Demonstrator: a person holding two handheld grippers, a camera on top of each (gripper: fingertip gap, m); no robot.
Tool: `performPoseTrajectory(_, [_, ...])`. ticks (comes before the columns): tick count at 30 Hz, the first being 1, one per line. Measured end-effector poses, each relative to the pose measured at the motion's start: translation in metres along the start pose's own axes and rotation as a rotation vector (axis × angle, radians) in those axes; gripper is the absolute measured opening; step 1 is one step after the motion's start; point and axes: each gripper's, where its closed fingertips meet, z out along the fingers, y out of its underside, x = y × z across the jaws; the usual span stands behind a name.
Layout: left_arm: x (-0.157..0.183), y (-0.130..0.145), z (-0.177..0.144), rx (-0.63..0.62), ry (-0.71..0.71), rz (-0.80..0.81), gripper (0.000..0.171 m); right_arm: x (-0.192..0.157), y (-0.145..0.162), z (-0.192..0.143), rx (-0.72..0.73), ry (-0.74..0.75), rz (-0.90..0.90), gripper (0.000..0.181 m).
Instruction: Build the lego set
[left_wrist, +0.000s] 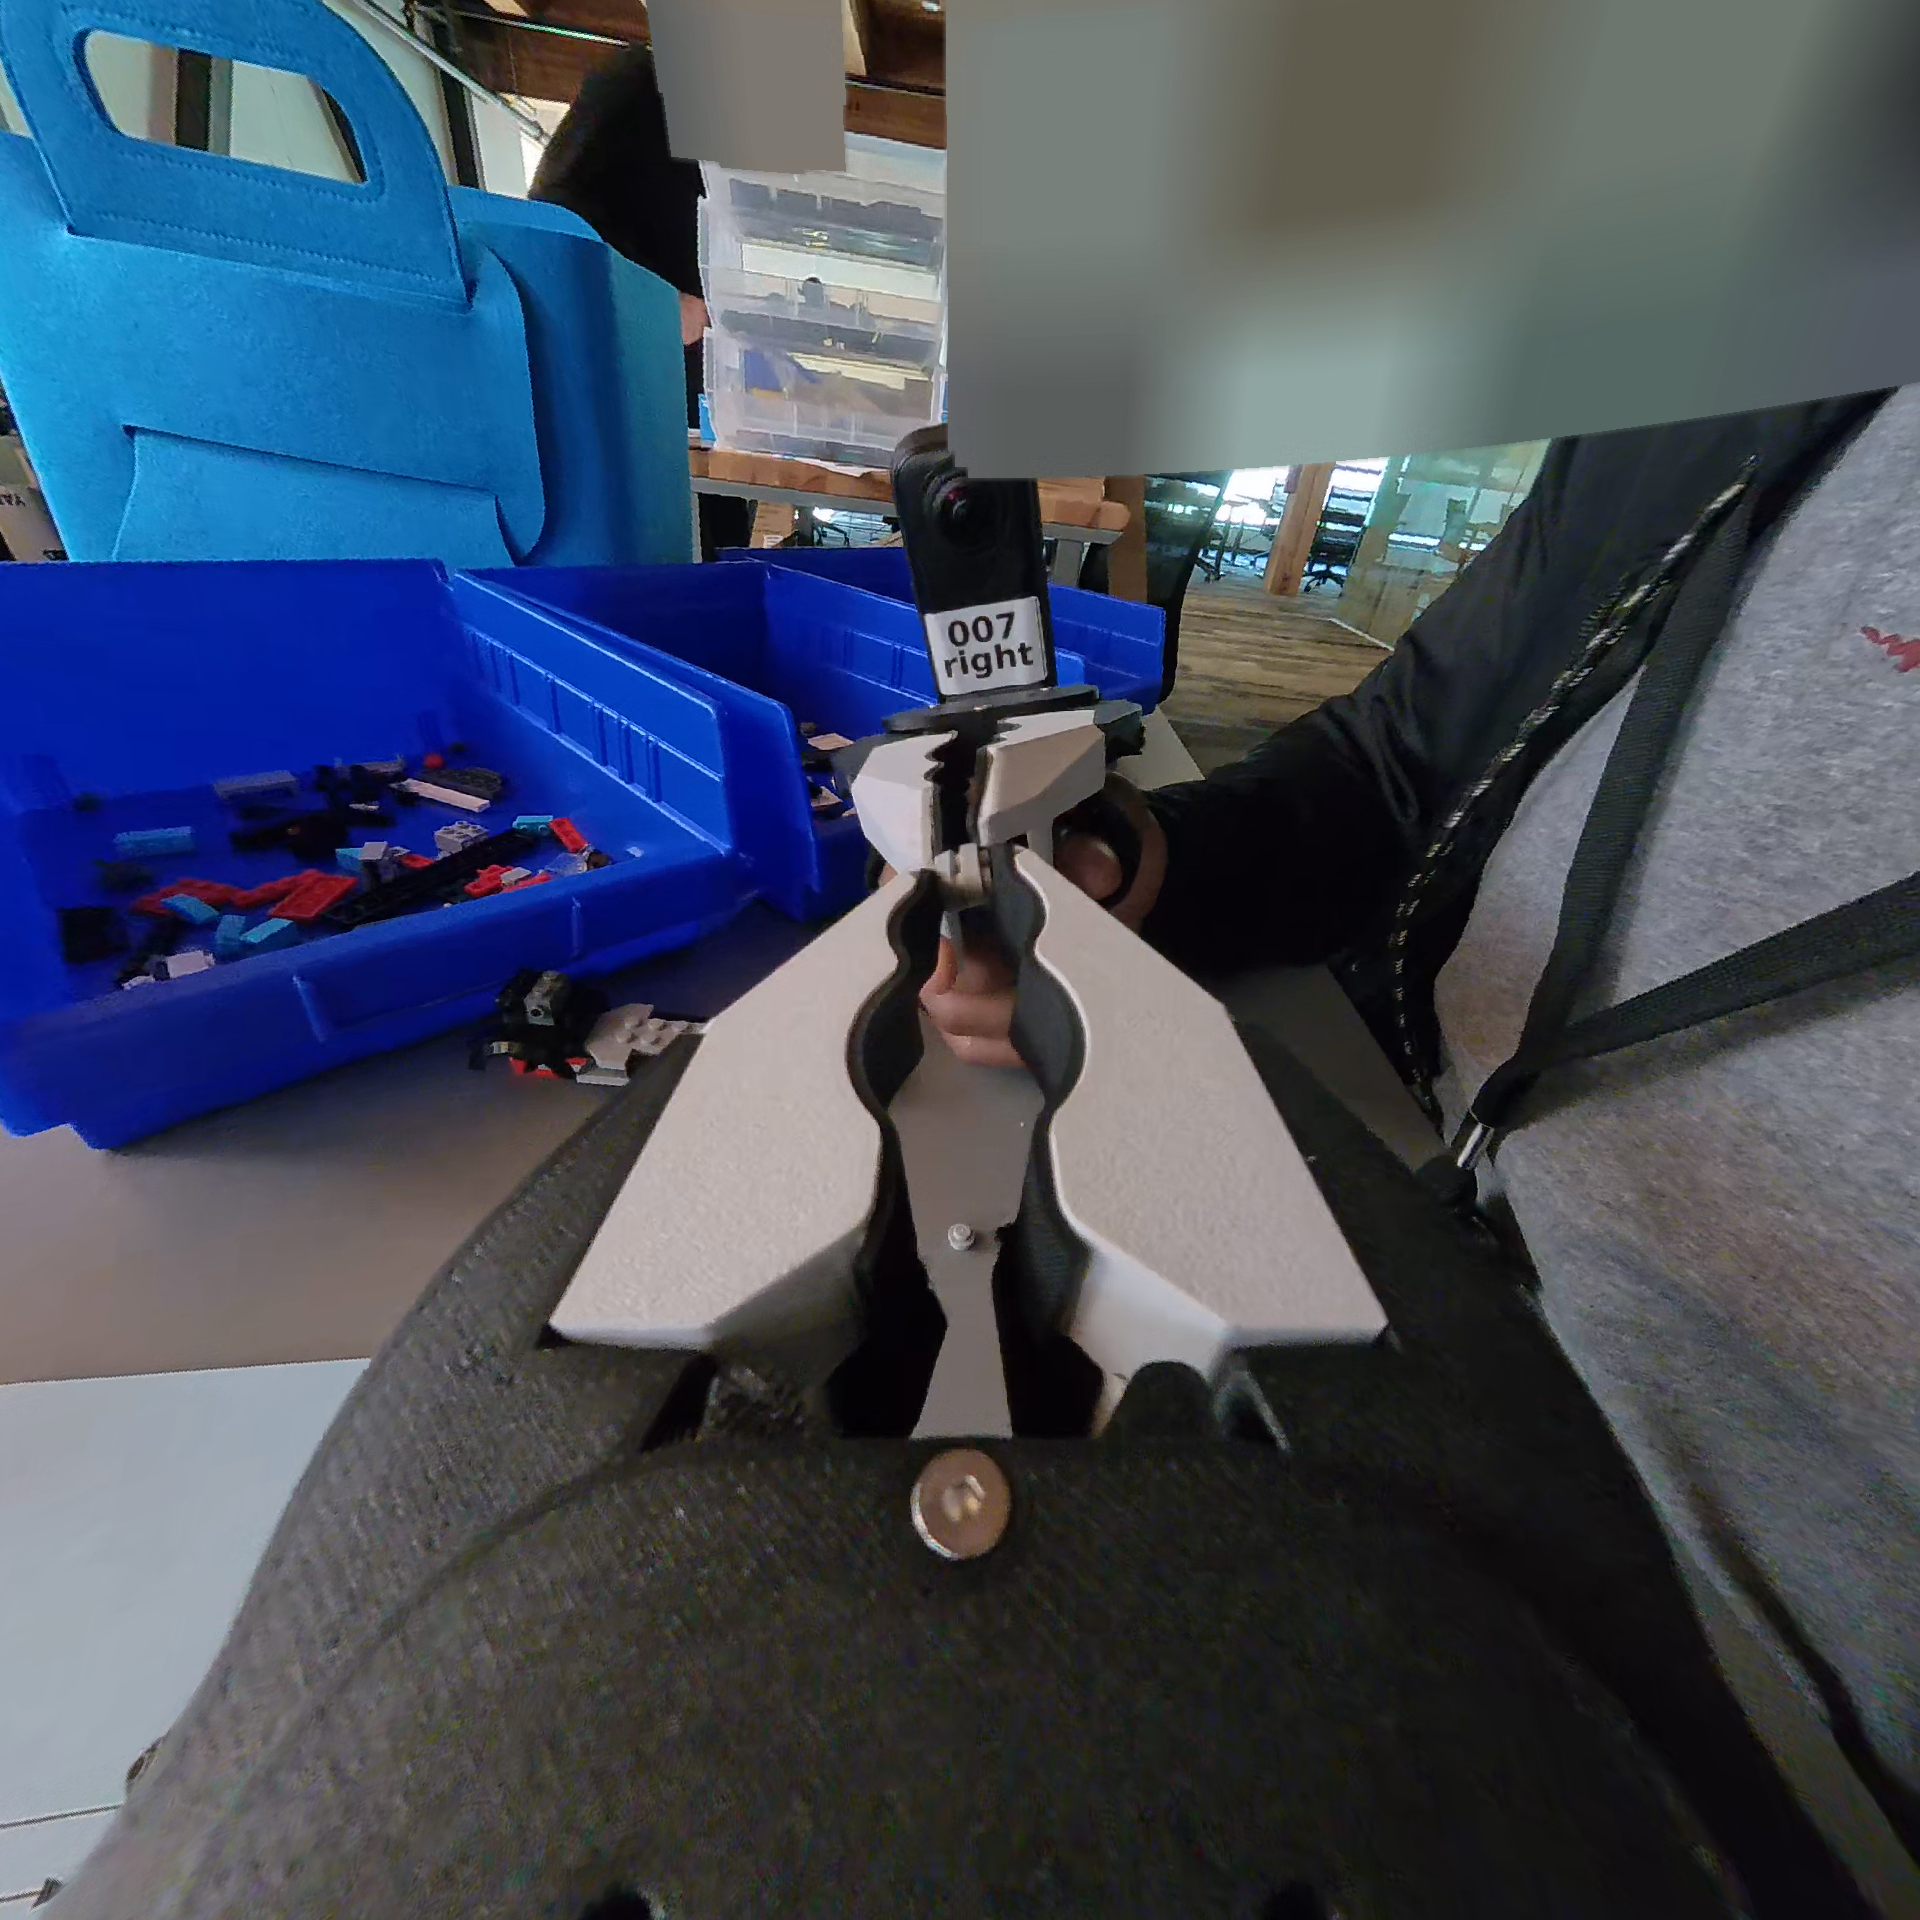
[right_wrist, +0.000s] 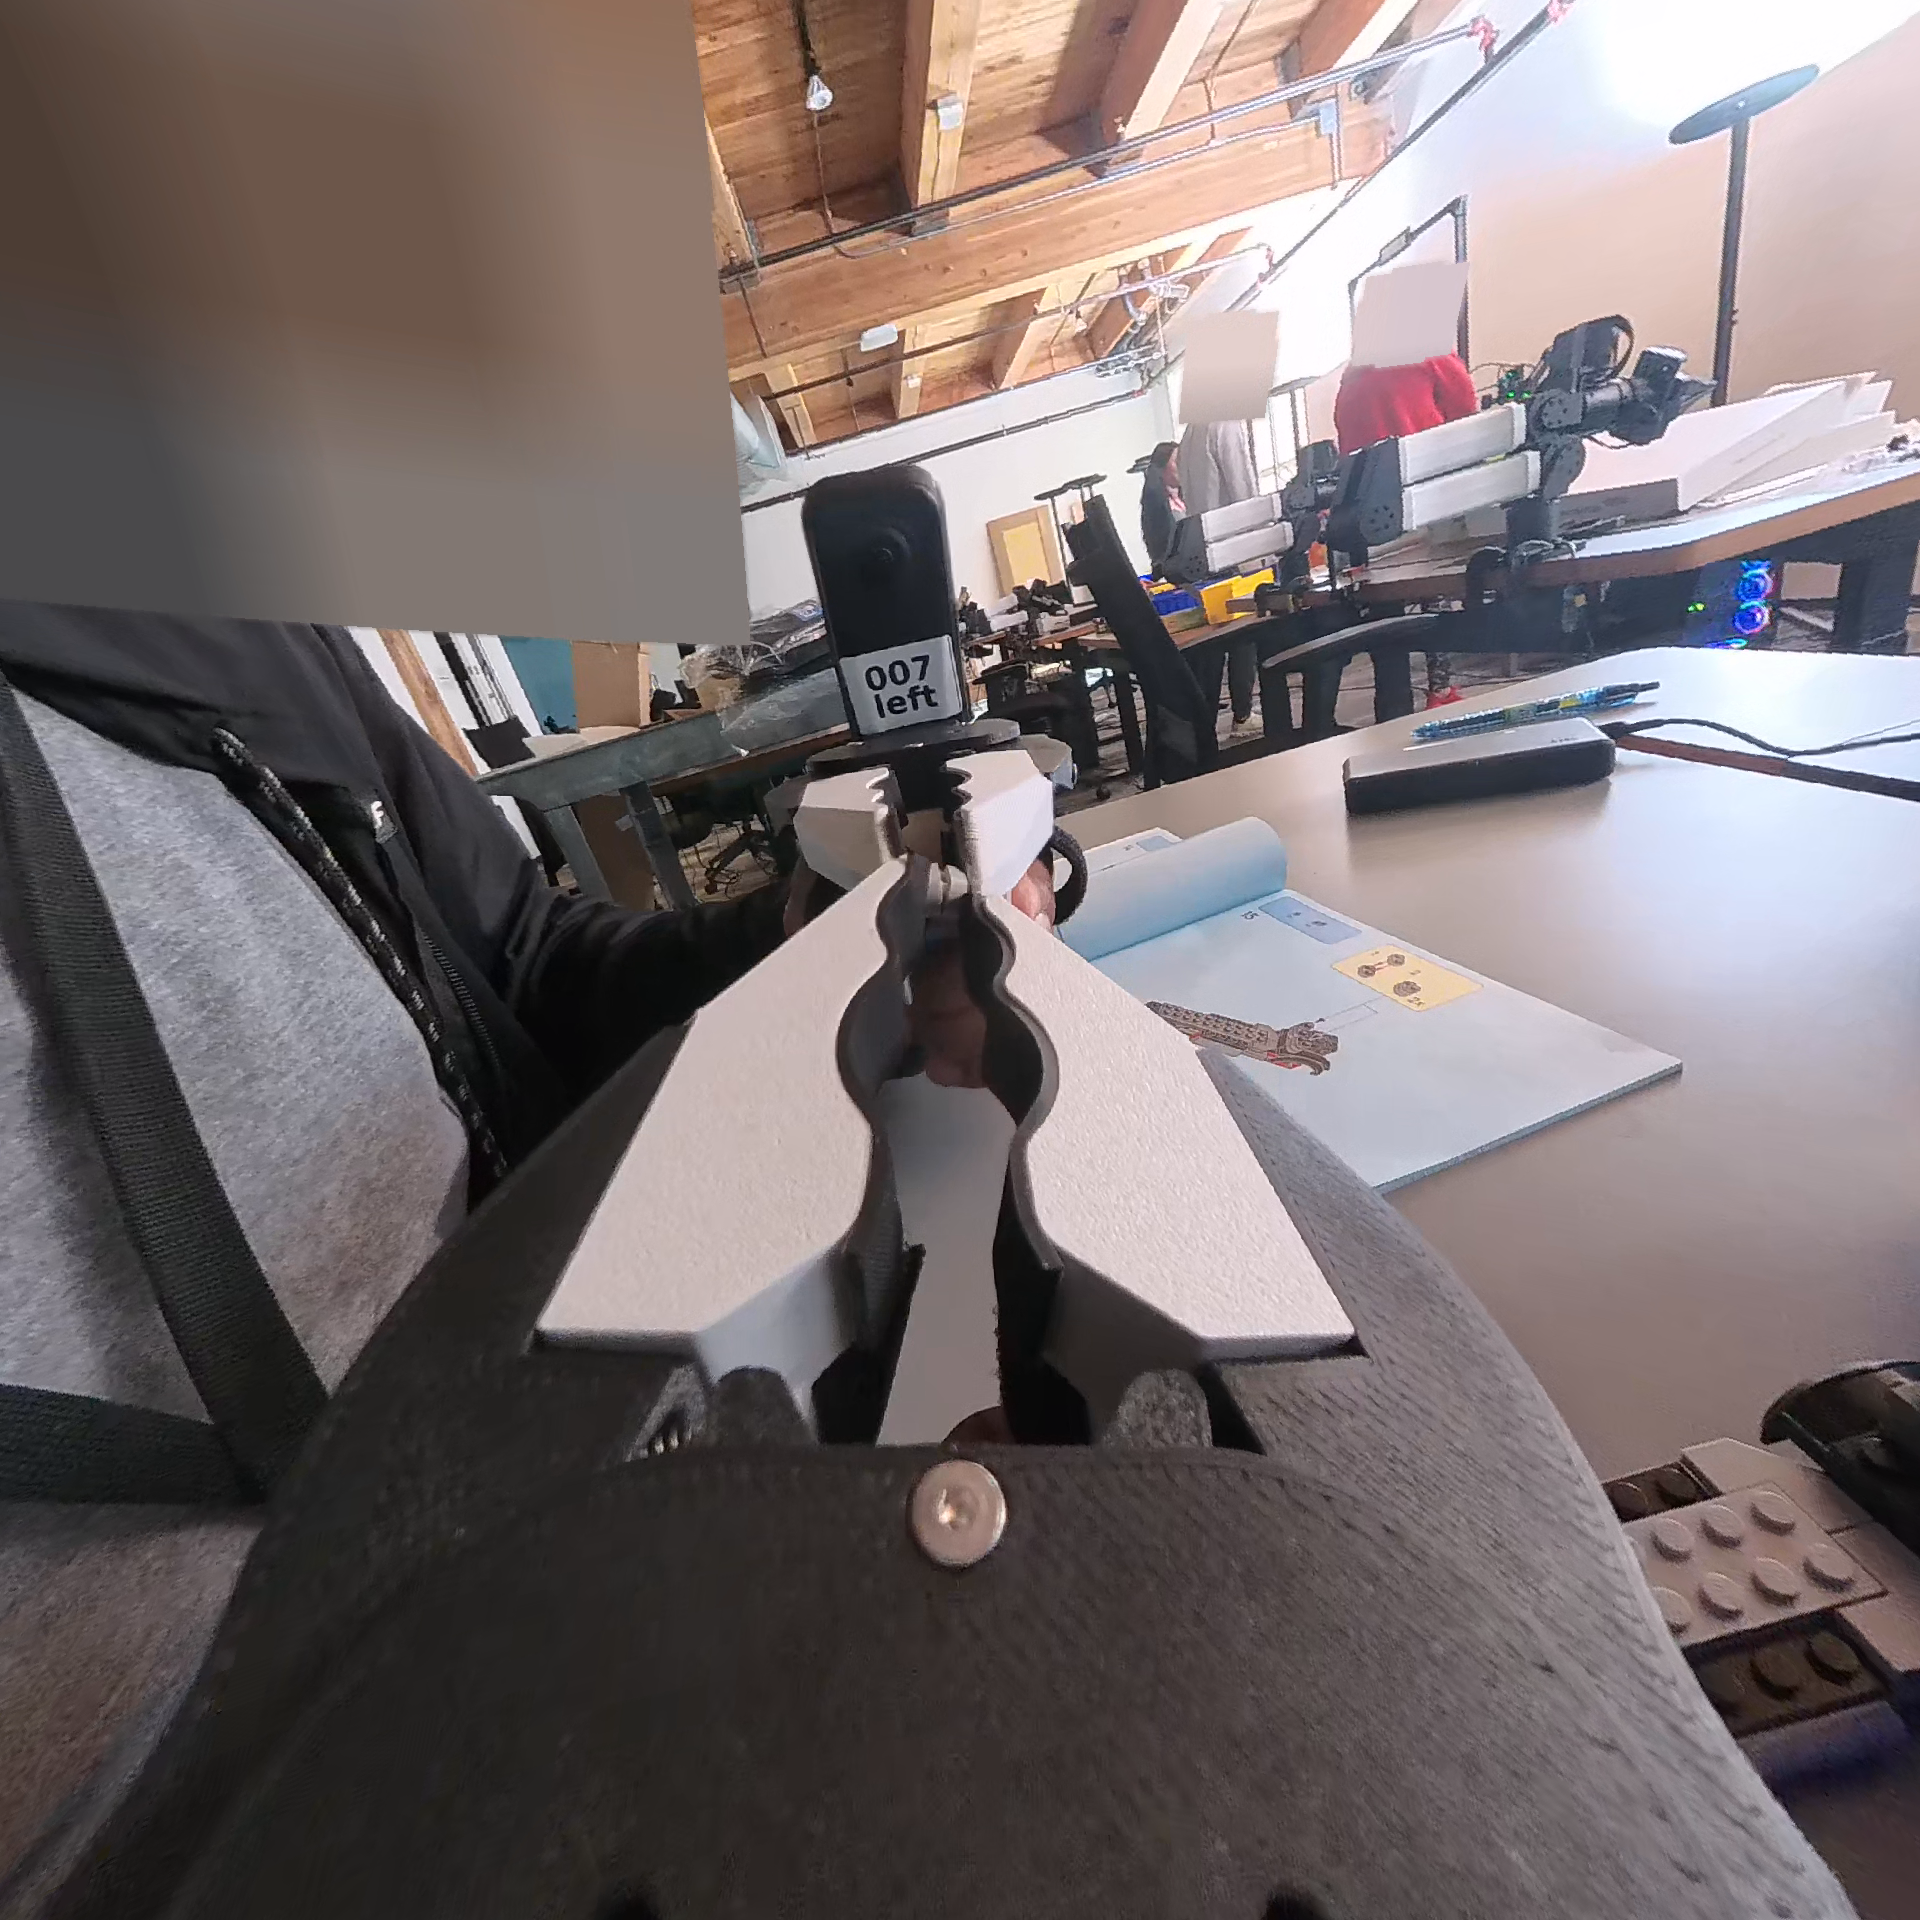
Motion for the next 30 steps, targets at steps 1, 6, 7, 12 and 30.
performPoseTrajectory(1, [-0.001,0.0,0.0,0.001,-0.001,-0.004,0.012,0.001,0.0,0.0,0.001,0.001,0.008,0.007])
performPoseTrajectory(6, [-0.003,-0.003,0.0,0.027,0.009,-0.064,0.011,0.003,-0.002,0.0,0.005,0.016,0.014,0.009])
performPoseTrajectory(7, [-0.003,-0.004,0.0,0.038,0.016,-0.087,0.011,0.002,-0.003,0.0,0.012,0.015,0.014,0.009])
performPoseTrajectory(12, [-0.003,-0.007,0.0,0.065,0.034,-0.15,0.01,0.002,-0.008,-0.001,0.039,0.025,-0.027,0.009])
performPoseTrajectory(30, [-0.004,0.005,0.004,0.084,0.196,-0.657,0.01,0.006,0.005,-0.005,-0.192,0.17,-0.715,0.016])
